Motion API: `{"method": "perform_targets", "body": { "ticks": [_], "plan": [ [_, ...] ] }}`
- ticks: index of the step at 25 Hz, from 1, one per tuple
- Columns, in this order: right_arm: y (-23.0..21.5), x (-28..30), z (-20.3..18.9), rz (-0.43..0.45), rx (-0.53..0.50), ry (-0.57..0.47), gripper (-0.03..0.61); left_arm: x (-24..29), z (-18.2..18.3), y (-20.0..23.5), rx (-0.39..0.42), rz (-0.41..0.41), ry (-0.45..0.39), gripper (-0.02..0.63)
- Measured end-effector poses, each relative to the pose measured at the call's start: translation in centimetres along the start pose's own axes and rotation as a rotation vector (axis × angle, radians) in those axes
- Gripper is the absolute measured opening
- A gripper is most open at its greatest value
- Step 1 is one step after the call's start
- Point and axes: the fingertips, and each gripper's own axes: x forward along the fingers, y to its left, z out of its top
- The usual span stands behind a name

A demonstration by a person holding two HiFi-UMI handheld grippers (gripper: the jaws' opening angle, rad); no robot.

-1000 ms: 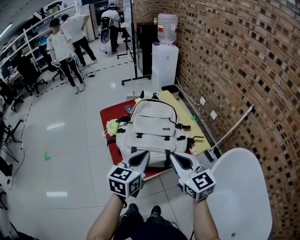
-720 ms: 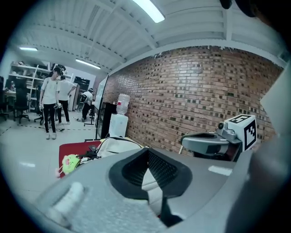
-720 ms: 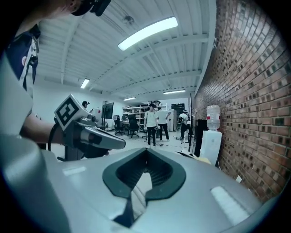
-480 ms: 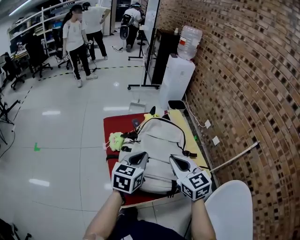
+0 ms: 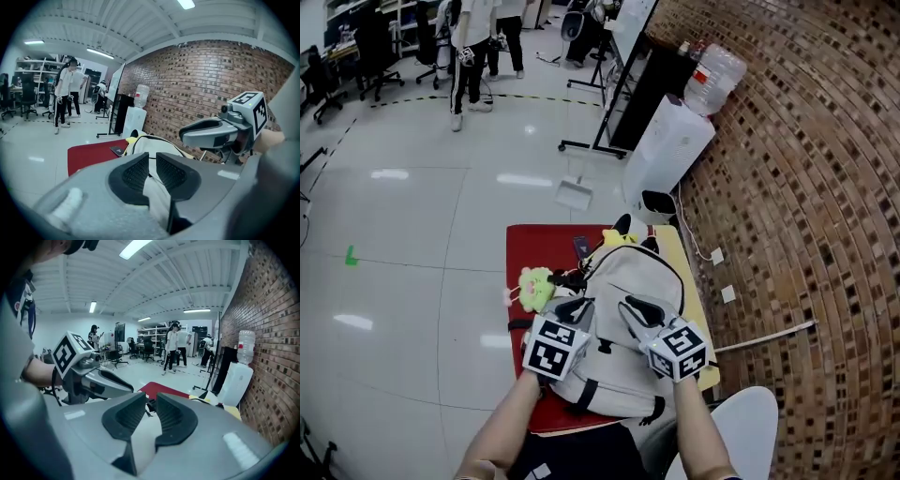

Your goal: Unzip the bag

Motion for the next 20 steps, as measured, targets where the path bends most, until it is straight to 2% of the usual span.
{"method": "perform_targets", "body": {
  "ticks": [4, 13, 17, 20],
  "plan": [
    [-1.0, 5.9, -1.1, 0.07, -0.064, 0.102, 0.092, 1.6, -1.2, 1.3, -0.004, 0.013, 0.034, 0.06],
    [-3.3, 16.0, -5.8, 0.209, -0.355, 0.411, 0.101, 4.4, -3.3, 2.3, -0.037, 0.04, 0.089, 0.069],
    [-3.0, 18.2, -6.6, 0.271, -0.407, 0.499, 0.1, 4.7, -3.4, 3.0, -0.053, 0.066, 0.113, 0.069],
    [-2.8, 19.0, -7.3, 0.284, -0.419, 0.56, 0.101, 4.6, -3.8, 3.4, -0.072, 0.084, 0.127, 0.069]
  ]
}}
